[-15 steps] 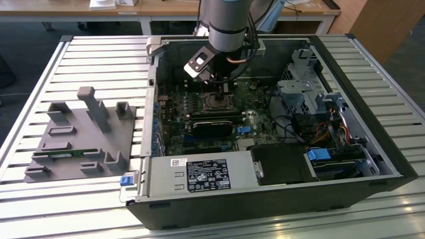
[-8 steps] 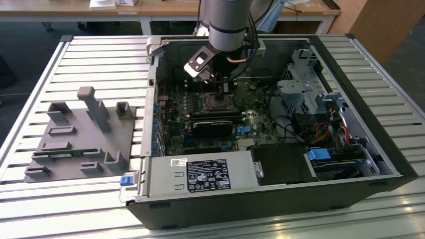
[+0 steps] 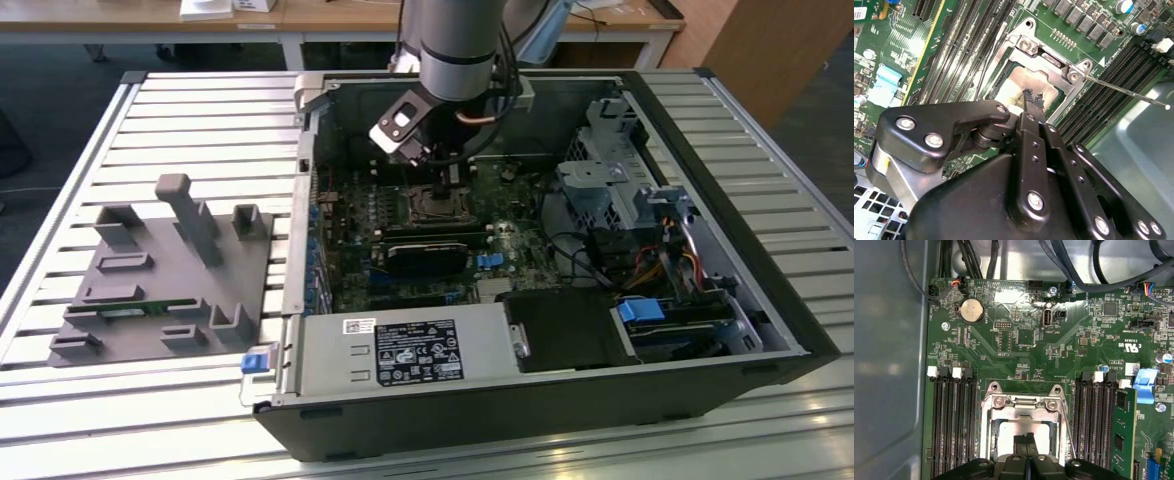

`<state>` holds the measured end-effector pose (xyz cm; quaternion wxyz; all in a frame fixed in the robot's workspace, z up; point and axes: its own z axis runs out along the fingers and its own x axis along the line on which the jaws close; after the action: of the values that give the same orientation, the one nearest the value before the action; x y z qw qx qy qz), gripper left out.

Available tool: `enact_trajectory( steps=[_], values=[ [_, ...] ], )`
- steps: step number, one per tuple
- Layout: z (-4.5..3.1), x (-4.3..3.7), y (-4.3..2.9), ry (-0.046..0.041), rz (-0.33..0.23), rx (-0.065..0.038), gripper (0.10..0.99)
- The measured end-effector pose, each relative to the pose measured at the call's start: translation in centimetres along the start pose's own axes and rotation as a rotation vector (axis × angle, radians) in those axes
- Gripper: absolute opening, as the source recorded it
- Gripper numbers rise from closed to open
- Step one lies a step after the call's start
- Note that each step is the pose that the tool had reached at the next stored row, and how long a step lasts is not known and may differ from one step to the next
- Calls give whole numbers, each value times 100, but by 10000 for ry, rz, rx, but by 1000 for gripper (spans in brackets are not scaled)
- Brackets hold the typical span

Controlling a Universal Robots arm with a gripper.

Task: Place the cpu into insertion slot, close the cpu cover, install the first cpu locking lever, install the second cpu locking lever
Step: 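Install the first cpu locking lever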

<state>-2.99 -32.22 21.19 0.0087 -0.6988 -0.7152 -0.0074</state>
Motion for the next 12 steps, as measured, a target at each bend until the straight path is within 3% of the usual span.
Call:
enact_trajectory(
  steps=[12],
  values=[
    [-89, 2, 0, 1, 0, 0, 106]
  ],
)
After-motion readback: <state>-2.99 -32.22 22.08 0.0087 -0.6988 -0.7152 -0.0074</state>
